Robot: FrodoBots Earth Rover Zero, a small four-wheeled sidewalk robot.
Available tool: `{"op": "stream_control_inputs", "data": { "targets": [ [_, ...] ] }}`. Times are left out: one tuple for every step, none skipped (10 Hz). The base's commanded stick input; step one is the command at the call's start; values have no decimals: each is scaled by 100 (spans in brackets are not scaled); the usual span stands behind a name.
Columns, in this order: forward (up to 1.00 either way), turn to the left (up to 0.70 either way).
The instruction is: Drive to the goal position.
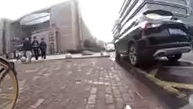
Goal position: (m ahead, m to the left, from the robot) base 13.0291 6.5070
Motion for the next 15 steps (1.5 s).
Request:
{"op": "stream_control_inputs", "data": {
  "targets": [
    [70, 14],
    [70, 14],
    [70, 14],
    [68, 14],
    [54, 15],
    [48, 21],
    [43, 26],
    [43, 26],
    [42, 25],
    [41, 25],
    [40, 24],
    [39, 24],
    [39, 24],
    [38, 42],
    [36, 75]
  ]
}}
